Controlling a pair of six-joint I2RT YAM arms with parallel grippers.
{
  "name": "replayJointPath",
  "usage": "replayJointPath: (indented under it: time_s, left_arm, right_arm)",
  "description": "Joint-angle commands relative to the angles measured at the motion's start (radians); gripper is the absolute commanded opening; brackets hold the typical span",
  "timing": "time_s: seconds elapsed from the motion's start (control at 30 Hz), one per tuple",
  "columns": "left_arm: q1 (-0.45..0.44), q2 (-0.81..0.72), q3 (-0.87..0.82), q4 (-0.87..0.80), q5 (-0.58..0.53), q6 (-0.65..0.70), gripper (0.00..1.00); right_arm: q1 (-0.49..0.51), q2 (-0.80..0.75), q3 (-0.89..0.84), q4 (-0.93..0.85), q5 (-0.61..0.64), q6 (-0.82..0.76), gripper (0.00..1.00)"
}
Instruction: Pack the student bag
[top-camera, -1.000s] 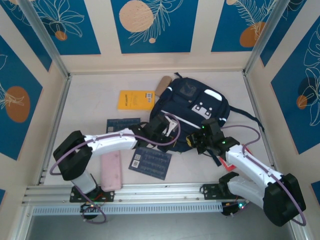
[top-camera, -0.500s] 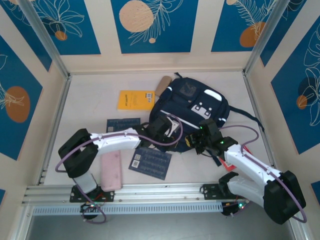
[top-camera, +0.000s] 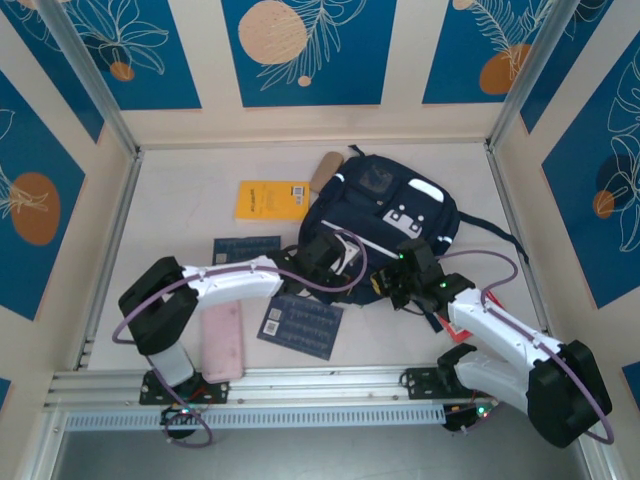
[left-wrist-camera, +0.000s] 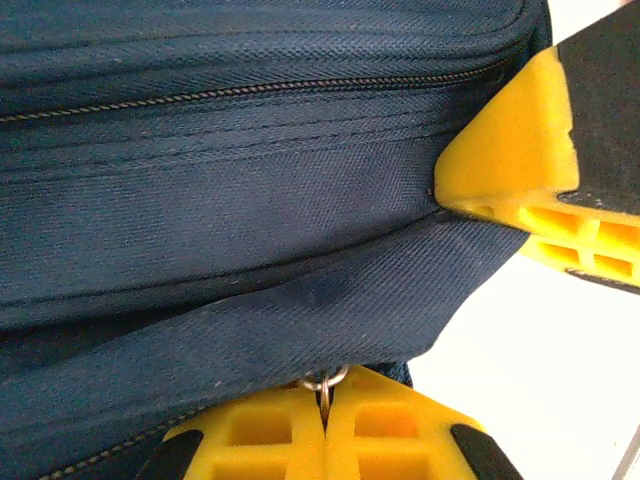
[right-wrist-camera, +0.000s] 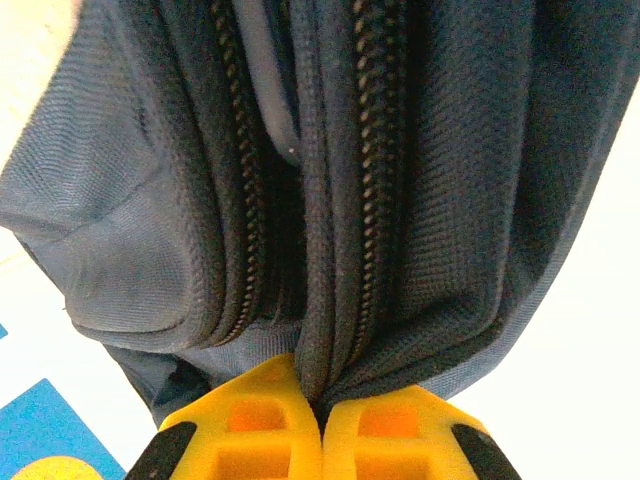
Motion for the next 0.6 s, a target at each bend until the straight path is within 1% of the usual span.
replayJointPath:
  time_s: [0.0, 0.13, 0.33, 0.47, 0.57]
  left_arm:
    - [0.004, -0.065, -0.007, -0.062, -0.039, 0.025, 0.00]
    - [0.024, -0.111, -0.035, -0.101, -0.057, 0.035, 0.00]
    - [0.086, -0.154, -0.067, -0.135, -0.057, 0.036, 0.00]
    - [0.131, -0.172, -0.082, -0.136, -0.040, 0.013, 0.00]
    - [0.143, -0.174, -0.080, -0.135, -0.027, 0.009, 0.00]
  right_arm:
    - [-0.019, -0.023, 0.010, -0.113, 0.081, -0.045, 0.00]
    - [-0.049, -0.043, 0.016, -0.161, 0.106, -0.077, 0.00]
    - [-0.102, -0.076, 0.032, -0.220, 0.138, -0.133, 0.00]
    - [-0.163, -0.094, 0.051, -0.269, 0.149, -0.182, 0.00]
    - [-0.229, -0.110, 0.062, -0.282, 0.136, -0.227, 0.00]
